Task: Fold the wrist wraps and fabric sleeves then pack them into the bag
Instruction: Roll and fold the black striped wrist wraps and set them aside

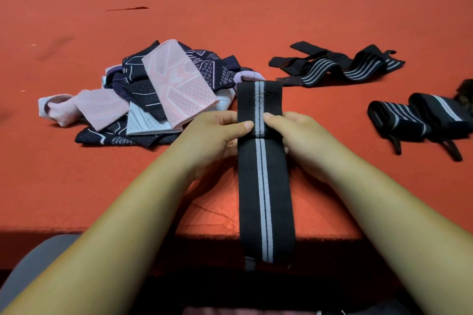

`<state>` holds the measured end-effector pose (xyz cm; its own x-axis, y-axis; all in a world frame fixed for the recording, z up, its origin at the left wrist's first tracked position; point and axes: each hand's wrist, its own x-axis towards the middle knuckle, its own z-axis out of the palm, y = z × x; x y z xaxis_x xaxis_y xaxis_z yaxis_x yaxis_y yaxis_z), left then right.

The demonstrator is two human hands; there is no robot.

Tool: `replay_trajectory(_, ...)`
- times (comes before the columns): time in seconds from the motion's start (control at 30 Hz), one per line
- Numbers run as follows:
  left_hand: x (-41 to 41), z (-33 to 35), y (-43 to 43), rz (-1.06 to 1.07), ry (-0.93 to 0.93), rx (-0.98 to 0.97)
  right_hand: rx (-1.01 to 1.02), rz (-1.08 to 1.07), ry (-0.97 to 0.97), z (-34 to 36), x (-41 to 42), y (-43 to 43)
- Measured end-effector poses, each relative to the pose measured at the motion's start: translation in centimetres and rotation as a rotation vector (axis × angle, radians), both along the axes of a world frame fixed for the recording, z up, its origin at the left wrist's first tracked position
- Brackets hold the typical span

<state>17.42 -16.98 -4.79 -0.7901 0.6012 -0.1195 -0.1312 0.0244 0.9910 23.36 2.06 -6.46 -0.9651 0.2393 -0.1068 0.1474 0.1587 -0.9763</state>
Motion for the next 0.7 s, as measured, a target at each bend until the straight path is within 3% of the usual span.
replay_trajectory(0.1,-0.4,-0.4,0.0,0.03,-0.005,0.042,-0.009,0.041,-0.001,-0.2,0.2,0.1)
replay_trajectory(0.37,-0.9,-0.6,0.0,0.092,0.085,-0.033,-0.356,0.081,0.047,-0.3,0.7,0.4)
replay_trajectory(0.7,-1.2,-0.9,0.1,0.115,0.081,0.079,-0.639,0.068,0.032,0.4,0.3,1.0)
